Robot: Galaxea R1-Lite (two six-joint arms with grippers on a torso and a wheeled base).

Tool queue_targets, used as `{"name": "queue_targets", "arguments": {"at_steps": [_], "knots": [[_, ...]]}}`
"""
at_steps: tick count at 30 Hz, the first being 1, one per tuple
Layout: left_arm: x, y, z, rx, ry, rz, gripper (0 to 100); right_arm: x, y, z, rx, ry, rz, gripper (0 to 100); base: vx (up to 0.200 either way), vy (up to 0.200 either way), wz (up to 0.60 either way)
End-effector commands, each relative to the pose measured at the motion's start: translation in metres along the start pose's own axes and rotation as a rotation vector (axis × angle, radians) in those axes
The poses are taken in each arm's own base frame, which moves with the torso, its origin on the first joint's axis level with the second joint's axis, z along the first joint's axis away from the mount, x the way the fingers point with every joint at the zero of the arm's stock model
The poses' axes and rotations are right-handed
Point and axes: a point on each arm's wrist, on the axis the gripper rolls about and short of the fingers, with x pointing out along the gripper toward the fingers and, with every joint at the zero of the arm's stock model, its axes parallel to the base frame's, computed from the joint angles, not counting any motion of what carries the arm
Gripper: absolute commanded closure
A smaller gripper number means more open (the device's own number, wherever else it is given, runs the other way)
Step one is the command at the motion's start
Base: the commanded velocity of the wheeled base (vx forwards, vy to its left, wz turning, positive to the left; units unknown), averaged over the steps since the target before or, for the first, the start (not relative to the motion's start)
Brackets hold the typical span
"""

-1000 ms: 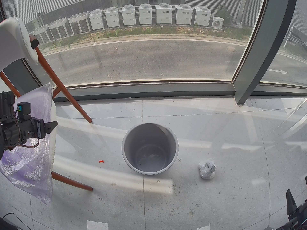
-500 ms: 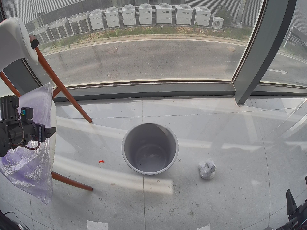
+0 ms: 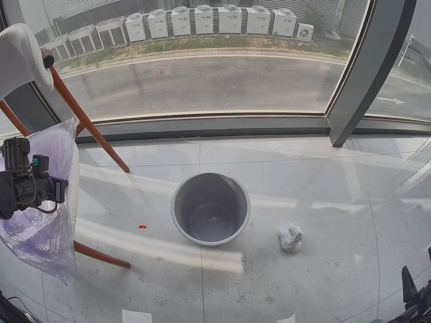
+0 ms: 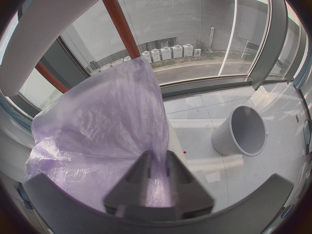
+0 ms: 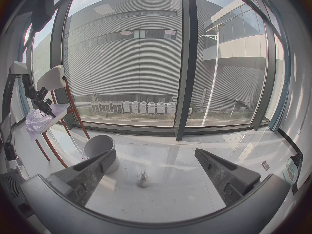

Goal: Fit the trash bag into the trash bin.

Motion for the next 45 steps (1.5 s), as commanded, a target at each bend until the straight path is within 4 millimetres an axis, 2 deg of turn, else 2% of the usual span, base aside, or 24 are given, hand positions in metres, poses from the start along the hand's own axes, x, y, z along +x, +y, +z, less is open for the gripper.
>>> {"name": "queue_targets", "arguments": {"at_steps": [1, 7, 12, 15, 17, 19, 21, 22, 27, 30, 31, 36, 42, 45], "knots": [[0.001, 0.002, -0.005, -0.006, 0.017, 0.002, 100, 0.0, 0.0, -0.005, 0.0, 0.005, 0.001, 0, 0.0, 0.0, 0.0], [0.0, 0.003, -0.007, -0.011, 0.023, 0.004, 100, 0.0, 0.0, -0.005, 0.0, 0.005, 0.001, 0, 0.0, 0.0, 0.0], [-0.008, 0.005, -0.004, -0.02, -0.024, -0.067, 100, 0.0, 0.0, -0.005, 0.001, 0.003, 0.001, 0, 0.0, 0.0, 0.0], [-0.024, 0.015, -0.001, -0.036, -0.095, -0.14, 100, 0.0, 0.0, -0.005, 0.0, 0.005, 0.001, 0, 0.0, 0.0, 0.0], [-0.028, 0.022, -0.002, -0.047, -0.121, -0.188, 100, 0.0, 0.0, -0.005, 0.0, 0.003, 0.001, 0, 0.0, 0.0, 0.0], [-0.033, 0.038, -0.007, -0.076, -0.153, -0.238, 100, 0.0, 0.0, -0.005, 0.0, 0.005, 0.001, 0, 0.0, 0.0, 0.0], [-0.035, 0.041, -0.008, -0.078, -0.16, -0.243, 100, 0.0, 0.0, -0.005, 0.0, 0.003, 0.001, 0, 0.0, 0.0, 0.0], [-0.044, 0.057, -0.013, -0.105, -0.189, -0.253, 100, 0.0, 0.0, -0.005, 0.0, 0.005, 0.001, 0, 0.0, 0.0, 0.0], [-0.063, 0.066, -0.019, -0.172, -0.253, -0.364, 100, 0.0, 0.0, -0.005, -0.002, 0.004, 0.002, 0, 0.0, 0.0, 0.0], [-0.074, 0.062, -0.02, -0.211, -0.291, -0.484, 100, 0.0, 0.0, -0.005, -0.002, 0.004, 0.002, 0, 0.0, 0.0, 0.0], [-0.084, 0.056, -0.02, -0.228, -0.312, -0.548, 100, 0.0, 0.0, -0.005, -0.002, 0.004, 0.002, 0, 0.0, 0.0, 0.0], [-0.115, 0.04, -0.012, -0.321, -0.342, -0.659, 100, 0.0, 0.0, -0.005, -0.002, 0.004, 0.002, 0, 0.0, 0.0, 0.0], [-0.148, 0.014, 0.018, -0.396, -0.372, -0.837, 100, 0.0, 0.0, -0.005, -0.002, 0.004, 0.002, 0, 0.0, 0.0, 0.0], [-0.151, 0.007, 0.026, -0.385, -0.385, -0.889, 100, 0.0, 0.0, -0.005, -0.002, 0.003, 0.002, 0, 0.0, 0.0, 0.0]]}}
